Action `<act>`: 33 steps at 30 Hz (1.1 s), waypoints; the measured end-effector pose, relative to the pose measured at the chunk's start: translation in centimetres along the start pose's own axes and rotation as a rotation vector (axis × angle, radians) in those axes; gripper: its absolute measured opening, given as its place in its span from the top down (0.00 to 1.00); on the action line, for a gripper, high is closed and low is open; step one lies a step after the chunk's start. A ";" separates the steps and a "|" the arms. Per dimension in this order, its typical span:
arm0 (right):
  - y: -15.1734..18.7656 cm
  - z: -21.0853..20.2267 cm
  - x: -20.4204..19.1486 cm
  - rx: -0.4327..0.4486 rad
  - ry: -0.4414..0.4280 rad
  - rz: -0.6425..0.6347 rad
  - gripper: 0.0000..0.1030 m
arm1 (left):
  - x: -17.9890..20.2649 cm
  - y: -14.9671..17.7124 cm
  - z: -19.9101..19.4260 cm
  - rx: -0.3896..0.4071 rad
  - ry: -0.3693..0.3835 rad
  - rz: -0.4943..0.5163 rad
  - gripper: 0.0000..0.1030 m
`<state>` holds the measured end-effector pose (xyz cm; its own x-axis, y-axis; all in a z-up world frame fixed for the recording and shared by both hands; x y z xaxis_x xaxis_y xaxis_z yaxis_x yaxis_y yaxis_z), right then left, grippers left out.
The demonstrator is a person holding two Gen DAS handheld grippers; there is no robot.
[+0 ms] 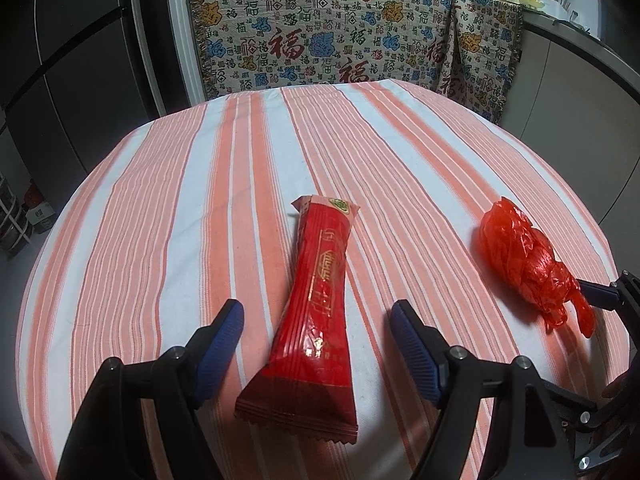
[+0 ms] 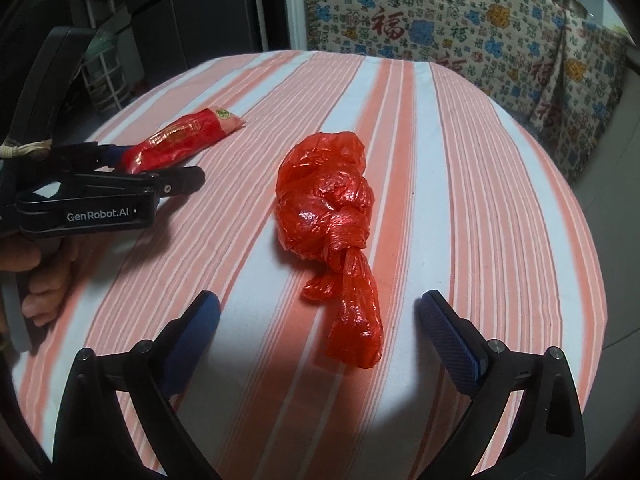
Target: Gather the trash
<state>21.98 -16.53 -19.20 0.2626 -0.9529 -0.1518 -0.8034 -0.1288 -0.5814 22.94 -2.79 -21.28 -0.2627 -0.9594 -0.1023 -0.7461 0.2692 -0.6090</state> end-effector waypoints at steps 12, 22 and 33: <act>-0.4 -1.0 1.8 -0.059 -0.150 0.032 0.04 | -0.6 0.2 -1.5 -0.040 0.183 0.015 0.25; -6.3 0.0 0.8 -0.198 -0.120 -0.001 0.15 | -0.4 -2.0 0.1 -0.138 0.190 0.097 0.27; -6.2 0.8 0.7 -0.207 -0.104 0.027 0.60 | 0.8 -2.0 -1.4 -0.118 0.178 0.064 0.86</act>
<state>27.62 -16.19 -16.32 0.2843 -0.9248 -0.2528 -0.9005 -0.1671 -0.4014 23.37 -4.00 -19.08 -0.4077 -0.9131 0.0089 -0.7883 0.3471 -0.5080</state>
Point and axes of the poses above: each gripper's, at about its wrist camera, not at the fingertips, and z roughly the way its jaws point, x to its right, y to its underside, the point moved 6 cm from there along z, roughly the way its jaws point, and after that the axes turned 7 degrees about z, right-handed, at the moved point
